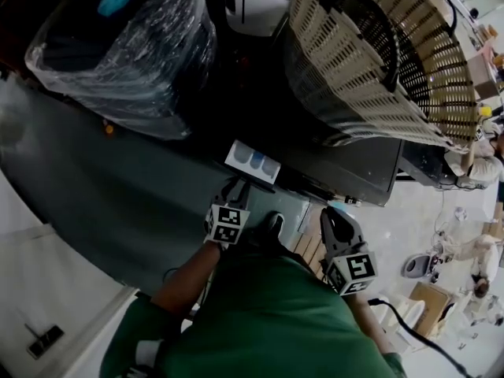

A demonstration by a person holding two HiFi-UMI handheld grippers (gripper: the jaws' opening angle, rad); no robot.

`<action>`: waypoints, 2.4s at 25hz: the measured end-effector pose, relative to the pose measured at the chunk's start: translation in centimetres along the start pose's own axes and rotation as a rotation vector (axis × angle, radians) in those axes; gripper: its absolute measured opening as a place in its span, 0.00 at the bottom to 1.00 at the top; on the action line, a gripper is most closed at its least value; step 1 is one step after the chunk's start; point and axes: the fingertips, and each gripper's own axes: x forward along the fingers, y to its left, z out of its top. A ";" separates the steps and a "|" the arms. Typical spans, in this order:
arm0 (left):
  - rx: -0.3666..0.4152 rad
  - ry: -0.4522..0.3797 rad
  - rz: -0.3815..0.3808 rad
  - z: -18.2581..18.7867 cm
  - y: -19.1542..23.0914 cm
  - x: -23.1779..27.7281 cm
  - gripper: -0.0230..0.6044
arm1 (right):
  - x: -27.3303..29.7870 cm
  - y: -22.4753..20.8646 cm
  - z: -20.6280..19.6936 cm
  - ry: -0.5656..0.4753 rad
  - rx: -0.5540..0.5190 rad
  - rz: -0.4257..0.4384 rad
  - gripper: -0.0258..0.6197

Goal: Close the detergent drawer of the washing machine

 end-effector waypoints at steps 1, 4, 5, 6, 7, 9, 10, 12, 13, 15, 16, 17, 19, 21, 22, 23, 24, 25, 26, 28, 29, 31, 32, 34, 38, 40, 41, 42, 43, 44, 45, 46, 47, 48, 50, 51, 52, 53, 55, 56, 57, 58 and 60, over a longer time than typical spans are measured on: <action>0.000 0.001 -0.002 0.2 0.1 0.3 0.22 | 0.2 -0.2 0.1 0.001 0.000 0.000 0.12; 0.001 0.001 -0.009 1.1 0.2 1.3 0.22 | 0.8 -0.8 0.6 -0.002 0.001 0.000 0.12; 0.002 0.001 -0.011 1.4 0.2 1.7 0.22 | 1.0 -0.9 0.8 -0.004 0.002 0.000 0.12; 0.004 0.002 -0.013 1.6 0.3 2.0 0.22 | 1.2 -1.1 0.9 -0.006 0.002 0.000 0.12; 0.007 0.003 -0.014 1.8 0.3 2.2 0.22 | 1.4 -1.3 1.1 -0.007 0.002 0.000 0.12; 0.012 0.004 -0.016 2.2 0.4 2.7 0.22 | 1.7 -1.6 1.5 -0.011 0.005 -0.002 0.12; 0.014 0.004 -0.018 2.5 0.5 2.9 0.22 | 1.9 -1.9 1.8 -0.016 0.006 -0.004 0.12; 0.015 0.003 -0.021 2.9 0.5 3.5 0.22 | 2.2 -2.5 2.5 -0.027 0.007 -0.012 0.12; 0.015 0.003 -0.022 3.1 0.6 3.7 0.22 | 2.3 -2.8 2.9 -0.034 0.008 -0.017 0.12; 0.017 0.004 -0.023 3.4 0.7 4.2 0.22 | 2.5 -3.5 3.8 -0.055 0.004 -0.026 0.12; 0.020 0.003 -0.022 3.5 0.7 4.4 0.22 | 2.6 -4.0 4.4 -0.071 -0.001 -0.031 0.12; 0.022 0.002 -0.022 3.6 0.8 4.7 0.22 | 2.6 -4.4 5.2 -0.092 -0.004 -0.036 0.12; 0.023 -0.005 -0.023 3.8 0.9 5.2 0.22 | 2.7 -5.2 7.0 -0.134 -0.005 -0.055 0.12; 0.023 -0.010 -0.024 4.1 0.9 5.6 0.22 | 2.9 -5.9 8.9 -0.179 -0.014 -0.074 0.11; 0.025 -0.015 -0.023 4.3 0.9 5.7 0.22 | 3.1 -6.1 9.9 -0.199 -0.025 -0.080 0.11; 0.028 -0.021 -0.022 4.5 0.9 5.9 0.22 | 3.2 -6.3 10.7 -0.219 -0.039 -0.084 0.11; 0.030 -0.023 -0.021 4.6 0.9 6.0 0.22 | 3.4 -6.5 11.5 -0.237 -0.055 -0.089 0.11; 0.030 -0.022 -0.019 4.7 0.9 6.2 0.22 | 3.5 -6.7 12.1 -0.251 -0.068 -0.096 0.11; 0.030 -0.018 -0.017 4.8 1.0 6.3 0.22 | 3.6 -6.9 12.7 -0.264 -0.075 -0.102 0.11; 0.029 -0.013 -0.014 5.1 1.1 6.2 0.22 | 3.7 -7.1 13.7 -0.286 -0.081 -0.111 0.11; 0.029 -0.012 -0.014 5.0 1.1 6.2 0.22 | 3.7 -7.2 14.3 -0.298 -0.085 -0.115 0.11; 0.027 -0.012 -0.011 5.0 1.1 6.2 0.22 | 3.7 -7.1 15.3 -0.324 -0.092 -0.122 0.11; 0.025 -0.011 -0.008 5.0 1.1 6.2 0.22 | 3.7 -7.0 15.7 -0.338 -0.092 -0.124 0.11; 0.025 -0.009 -0.003 5.0 1.1 6.3 0.22 | 3.6 -6.8 16.6 -0.369 -0.091 -0.124 0.11; 0.027 -0.022 -0.007 5.1 1.1 6.4 0.22 | 3.5 -6.5 17.7 -0.413 -0.094 -0.127 0.11; 0.027 -0.020 -0.010 5.1 1.1 6.5 0.22 | 3.6 -6.4 17.7 -0.411 -0.096 -0.121 0.11; 0.027 -0.016 -0.012 5.1 1.1 6.5 0.22 | 3.7 -6.4 17.7 -0.409 -0.096 -0.118 0.11; 0.028 -0.014 -0.013 5.1 1.1 6.5 0.22 | 3.8 -6.4 17.6 -0.406 -0.096 -0.115 0.11; 0.027 -0.012 -0.012 5.1 1.1 6.5 0.22 | 3.8 -6.4 17.5 -0.404 -0.094 -0.113 0.11; 0.027 -0.012 -0.011 5.1 1.1 6.5 0.22 | 3.9 -6.4 17.4 -0.401 -0.093 -0.111 0.11; 0.027 -0.015 -0.011 5.2 1.2 6.5 0.22 | 3.9 -6.4 17.4 -0.399 -0.092 -0.109 0.11; 0.029 -0.019 -0.012 5.3 1.2 6.6 0.22 | 3.9 -6.3 17.3 -0.397 -0.093 -0.106 0.11; 0.030 -0.019 -0.013 5.3 1.2 6.6 0.22 | 3.9 -6.3 17.3 -0.395 -0.095 -0.102 0.11; 0.029 -0.014 -0.014 5.3 1.2 6.6 0.22 | 3.9 -6.2 17.2 -0.393 -0.097 -0.099 0.11; 0.027 0.000 -0.014 5.2 1.2 6.7 0.22 | 3.9 -6.4 17.0 -0.385 -0.100 -0.097 0.11; 0.028 0.002 -0.014 5.1 1.2 6.7 0.22 | 3.9 -6.4 16.9 -0.381 -0.101 -0.097 0.11; 0.028 0.003 -0.013 5.0 1.2 6.7 0.22 | 3.9 -6.5 16.8 -0.377 -0.100 -0.096 0.11; 0.028 0.003 -0.012 5.1 1.2 6.7 0.22 | 3.8 -6.5 16.6 -0.374 -0.101 -0.096 0.11; 0.032 -0.003 -0.011 5.3 1.2 7.0 0.22 | 3.7 -6.4 16.3 -0.367 -0.107 -0.094 0.11; 0.035 -0.005 -0.011 5.4 1.3 7.1 0.22 | 3.7 -6.2 16.1 -0.364 -0.109 -0.091 0.11; 0.035 -0.003 -0.010 5.5 1.3 7.1 0.22 | 3.7 -6.1 16.0 -0.362 -0.109 -0.087 0.11; 0.034 0.003 -0.010 5.5 1.2 7.1 0.22 | 3.7 -5.9 15.8 -0.361 -0.107 -0.081 0.11; 0.037 0.012 -0.018 5.3 1.2 7.0 0.22 | 3.6 -5.5 15.6 -0.359 -0.102 -0.069 0.11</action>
